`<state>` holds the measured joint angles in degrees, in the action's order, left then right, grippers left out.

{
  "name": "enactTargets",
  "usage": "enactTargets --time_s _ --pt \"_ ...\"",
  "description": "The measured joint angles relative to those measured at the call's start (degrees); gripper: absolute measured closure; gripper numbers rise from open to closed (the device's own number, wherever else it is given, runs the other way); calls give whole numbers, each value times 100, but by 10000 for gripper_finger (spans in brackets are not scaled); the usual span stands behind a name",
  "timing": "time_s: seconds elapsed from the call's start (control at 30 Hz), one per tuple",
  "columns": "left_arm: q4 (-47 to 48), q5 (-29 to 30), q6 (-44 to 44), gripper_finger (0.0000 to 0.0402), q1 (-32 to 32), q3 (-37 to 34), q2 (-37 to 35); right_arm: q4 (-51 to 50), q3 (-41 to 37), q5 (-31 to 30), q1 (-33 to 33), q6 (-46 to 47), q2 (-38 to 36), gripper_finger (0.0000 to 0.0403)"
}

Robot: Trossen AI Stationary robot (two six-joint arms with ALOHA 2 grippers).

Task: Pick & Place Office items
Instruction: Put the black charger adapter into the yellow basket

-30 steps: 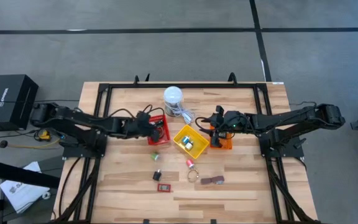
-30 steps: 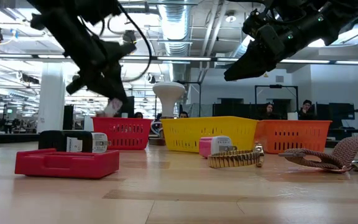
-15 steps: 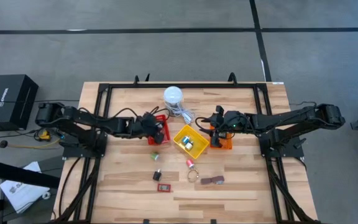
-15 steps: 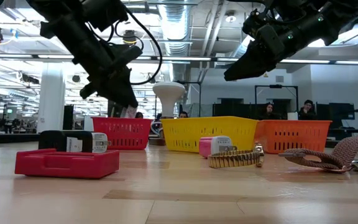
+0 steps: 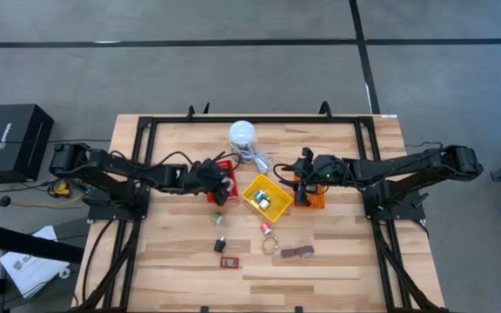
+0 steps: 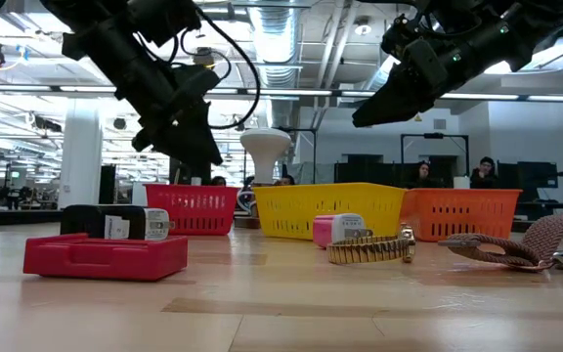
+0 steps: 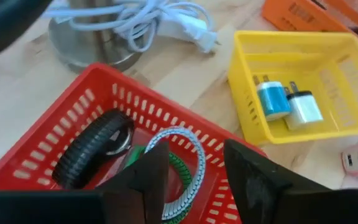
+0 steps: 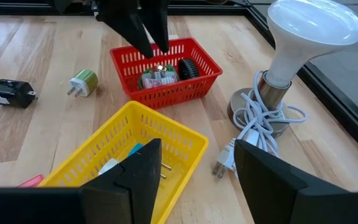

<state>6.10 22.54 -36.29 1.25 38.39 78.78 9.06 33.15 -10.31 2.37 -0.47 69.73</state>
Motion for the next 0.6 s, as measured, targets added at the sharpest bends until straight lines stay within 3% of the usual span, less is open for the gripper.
enactTargets --time_s 0.13,0.23,0.4,0.6 --pt "-313 -128 437 254 210 0 -36 0 0 0 2 0 0 210" --pt "-733 -572 1006 259 464 4 -63 0 0 0 2 0 0 210" --pt "-1139 -1134 1203 264 1050 5 -59 0 0 0 2 0 0 210" --pt "-1125 -1189 -19 252 1625 0 -57 2 0 0 2 0 0 210"
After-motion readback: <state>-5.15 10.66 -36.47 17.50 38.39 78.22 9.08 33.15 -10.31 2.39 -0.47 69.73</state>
